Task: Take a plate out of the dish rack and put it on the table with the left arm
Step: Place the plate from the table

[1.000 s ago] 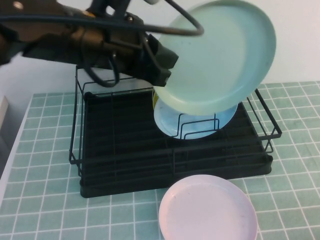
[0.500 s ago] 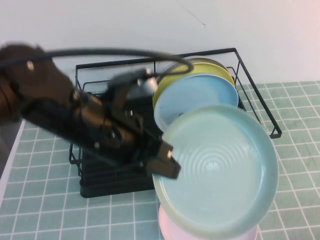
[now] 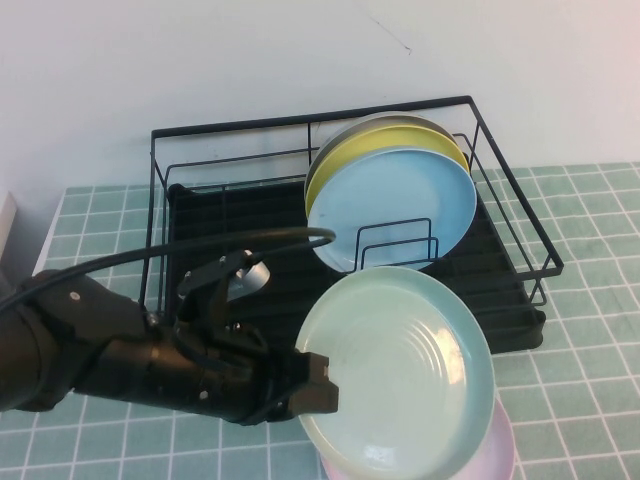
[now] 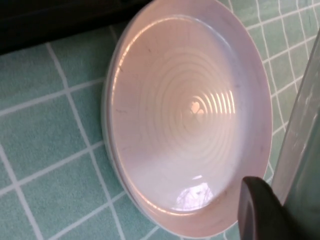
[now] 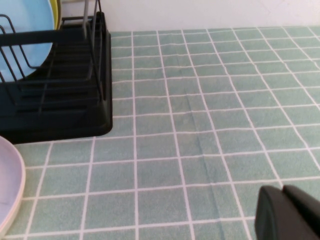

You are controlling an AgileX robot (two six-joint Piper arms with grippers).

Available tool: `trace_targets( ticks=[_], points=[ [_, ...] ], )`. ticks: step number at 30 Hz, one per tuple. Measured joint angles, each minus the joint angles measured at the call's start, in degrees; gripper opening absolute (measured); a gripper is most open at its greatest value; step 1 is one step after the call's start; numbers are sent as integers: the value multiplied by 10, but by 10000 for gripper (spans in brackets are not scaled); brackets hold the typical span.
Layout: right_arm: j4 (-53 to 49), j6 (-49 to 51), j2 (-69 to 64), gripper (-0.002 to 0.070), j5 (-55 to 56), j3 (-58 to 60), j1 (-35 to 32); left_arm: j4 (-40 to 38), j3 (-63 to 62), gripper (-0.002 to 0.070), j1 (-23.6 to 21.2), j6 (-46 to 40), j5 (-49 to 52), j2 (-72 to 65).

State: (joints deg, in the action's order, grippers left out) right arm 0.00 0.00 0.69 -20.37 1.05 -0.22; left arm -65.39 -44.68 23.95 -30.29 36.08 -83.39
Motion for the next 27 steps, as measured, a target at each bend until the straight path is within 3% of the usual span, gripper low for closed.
trace_targets(
  ticks=[17,20,24,27],
  points=[
    [0,0,0,-1,0,0,0,-34,1,97,0,-37,-7,-77],
    [0,0,0,-1,0,0,0,-58,1,156,0,-54,-12,-77],
    [0,0,0,-1,0,0,0,-74,1,290,0,-73,-5,-77],
    [0,0,0,-1,0,0,0,-75,1,333,0,-82,8,-77]
  ],
)
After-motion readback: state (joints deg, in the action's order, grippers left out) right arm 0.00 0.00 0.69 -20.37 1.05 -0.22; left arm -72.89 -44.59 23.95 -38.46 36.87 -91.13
